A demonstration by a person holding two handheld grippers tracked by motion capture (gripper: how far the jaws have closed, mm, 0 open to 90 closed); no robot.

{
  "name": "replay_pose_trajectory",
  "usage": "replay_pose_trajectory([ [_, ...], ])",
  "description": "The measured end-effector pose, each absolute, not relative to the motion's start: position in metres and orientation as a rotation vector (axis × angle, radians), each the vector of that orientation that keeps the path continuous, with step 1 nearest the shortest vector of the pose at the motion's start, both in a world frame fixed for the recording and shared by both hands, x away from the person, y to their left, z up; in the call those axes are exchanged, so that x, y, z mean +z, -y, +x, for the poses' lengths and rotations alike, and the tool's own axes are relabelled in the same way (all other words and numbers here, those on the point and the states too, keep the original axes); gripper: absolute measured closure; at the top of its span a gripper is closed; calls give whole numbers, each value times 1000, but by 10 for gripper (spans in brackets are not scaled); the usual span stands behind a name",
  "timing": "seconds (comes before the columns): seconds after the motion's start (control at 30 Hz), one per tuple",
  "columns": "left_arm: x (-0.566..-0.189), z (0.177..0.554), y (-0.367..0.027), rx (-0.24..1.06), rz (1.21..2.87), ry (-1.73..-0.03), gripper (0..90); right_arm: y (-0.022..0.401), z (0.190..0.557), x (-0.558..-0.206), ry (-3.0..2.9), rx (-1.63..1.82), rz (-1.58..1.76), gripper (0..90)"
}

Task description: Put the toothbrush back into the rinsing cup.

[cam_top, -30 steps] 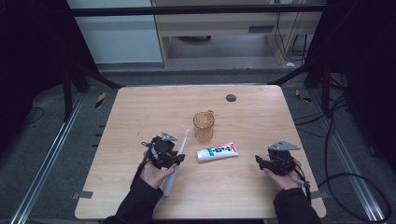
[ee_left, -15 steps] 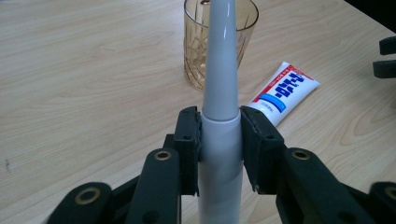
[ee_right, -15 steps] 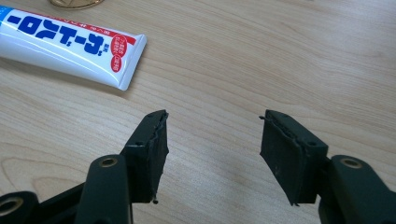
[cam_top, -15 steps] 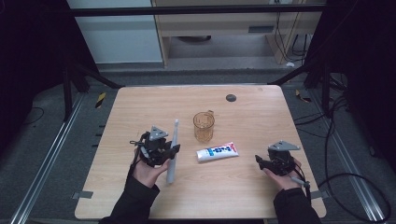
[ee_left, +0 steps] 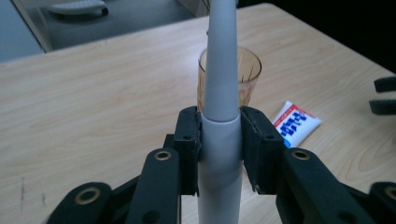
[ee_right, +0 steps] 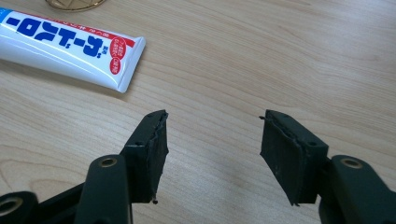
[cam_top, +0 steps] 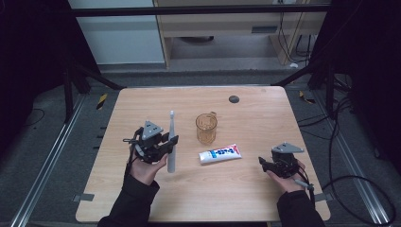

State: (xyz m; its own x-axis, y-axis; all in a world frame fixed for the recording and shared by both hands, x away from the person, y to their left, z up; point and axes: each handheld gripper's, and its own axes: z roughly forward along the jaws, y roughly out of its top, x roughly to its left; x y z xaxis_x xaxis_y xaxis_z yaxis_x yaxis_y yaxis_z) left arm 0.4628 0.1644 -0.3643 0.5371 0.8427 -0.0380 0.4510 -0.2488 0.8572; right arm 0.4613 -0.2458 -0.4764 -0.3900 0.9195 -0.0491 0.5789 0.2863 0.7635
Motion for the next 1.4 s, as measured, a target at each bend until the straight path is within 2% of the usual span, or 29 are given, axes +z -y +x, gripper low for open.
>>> replay_pose_trajectory([
  [0.5,-342,495,-155,612,1700,-1029,683,249,461,-476,-2048,929,1331,411],
  [1.4,-341,562,-140,630,1511,-1057,683,251,462,-477,-2037,929,1320,412],
])
